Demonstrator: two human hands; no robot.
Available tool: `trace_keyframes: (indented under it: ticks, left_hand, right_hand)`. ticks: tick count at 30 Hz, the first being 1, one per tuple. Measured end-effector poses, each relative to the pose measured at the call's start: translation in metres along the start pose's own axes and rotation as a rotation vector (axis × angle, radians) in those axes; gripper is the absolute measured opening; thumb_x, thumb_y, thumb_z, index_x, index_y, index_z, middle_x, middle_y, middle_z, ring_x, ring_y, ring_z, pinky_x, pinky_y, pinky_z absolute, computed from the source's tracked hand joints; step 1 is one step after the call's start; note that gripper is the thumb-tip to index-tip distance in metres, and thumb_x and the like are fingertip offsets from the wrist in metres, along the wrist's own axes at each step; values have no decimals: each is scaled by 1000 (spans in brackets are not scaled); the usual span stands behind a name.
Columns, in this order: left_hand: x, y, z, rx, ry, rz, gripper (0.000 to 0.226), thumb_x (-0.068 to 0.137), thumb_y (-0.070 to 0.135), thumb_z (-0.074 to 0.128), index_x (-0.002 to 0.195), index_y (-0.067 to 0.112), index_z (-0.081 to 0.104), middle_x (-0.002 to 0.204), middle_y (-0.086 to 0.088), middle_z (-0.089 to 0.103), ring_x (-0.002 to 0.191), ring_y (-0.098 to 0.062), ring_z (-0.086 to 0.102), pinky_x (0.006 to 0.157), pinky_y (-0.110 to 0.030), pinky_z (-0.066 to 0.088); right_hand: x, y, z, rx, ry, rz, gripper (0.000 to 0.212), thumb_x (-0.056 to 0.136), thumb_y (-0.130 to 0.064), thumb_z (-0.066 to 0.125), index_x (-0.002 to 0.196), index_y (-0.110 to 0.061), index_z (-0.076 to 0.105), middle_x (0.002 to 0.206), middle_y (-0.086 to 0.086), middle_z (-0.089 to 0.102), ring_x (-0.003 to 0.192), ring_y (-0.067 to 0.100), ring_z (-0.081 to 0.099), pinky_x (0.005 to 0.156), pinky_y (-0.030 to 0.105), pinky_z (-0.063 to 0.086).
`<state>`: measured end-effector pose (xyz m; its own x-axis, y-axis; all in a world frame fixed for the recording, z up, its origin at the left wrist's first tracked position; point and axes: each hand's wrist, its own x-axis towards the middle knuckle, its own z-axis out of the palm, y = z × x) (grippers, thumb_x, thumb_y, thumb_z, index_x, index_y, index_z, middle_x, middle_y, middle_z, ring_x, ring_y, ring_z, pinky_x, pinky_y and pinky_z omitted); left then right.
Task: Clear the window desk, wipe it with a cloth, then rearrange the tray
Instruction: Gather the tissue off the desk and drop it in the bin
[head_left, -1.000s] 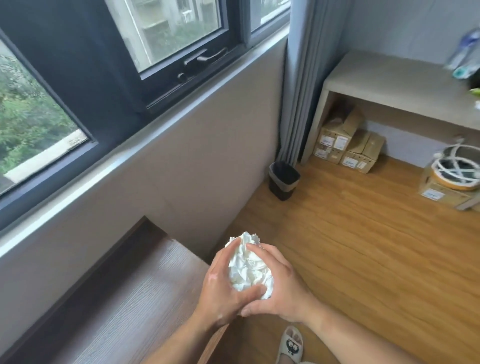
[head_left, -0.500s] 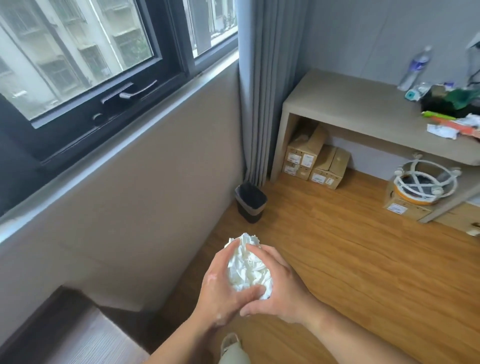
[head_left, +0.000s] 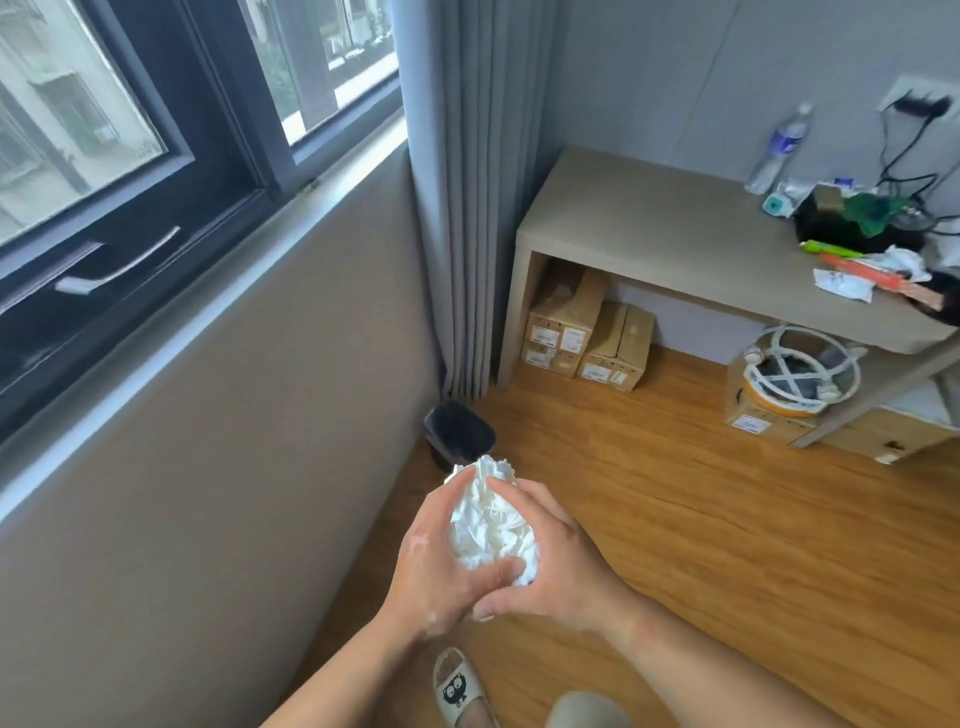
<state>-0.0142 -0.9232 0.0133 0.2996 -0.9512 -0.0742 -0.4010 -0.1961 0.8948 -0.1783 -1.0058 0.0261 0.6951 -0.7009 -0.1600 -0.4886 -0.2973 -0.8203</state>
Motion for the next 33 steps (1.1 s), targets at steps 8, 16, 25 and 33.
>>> trace_keyframes:
  ticks: [8,16,25,33]
  left_hand:
    - [82,2,-16,25,-7,-13,94,60,58,86,135,67,30,143,42,36,132,22,34,107,-13,37]
    - [165,0,-8,41,22,-95,92,57,60,83,134,66,31,140,42,38,131,19,36,109,-19,41]
    - [258,4,22,86,113,-261,88,60,65,80,131,65,27,133,47,32,122,27,35,100,-5,34]
    - [317,-19,43,45,153,-388,101,62,57,87,147,52,32,135,46,33,122,27,34,98,-3,31]
  right_hand:
    - [75,3,-27,40,20,1,120,48,-62,93,151,-48,34,151,-30,25,141,-9,26,113,16,31]
    - [160,33,-64,55,-65,-15,121,48,-66,91,153,-46,34,150,-29,24,141,-7,26,116,19,30]
    - [263,85,-115,72,-288,-36,119,50,-66,90,152,-46,32,150,-26,25,142,-6,26,114,18,30]
    - [330,125,-134,77,-372,-49,118,51,-59,94,152,-46,34,149,-22,29,140,-6,28,114,15,28]
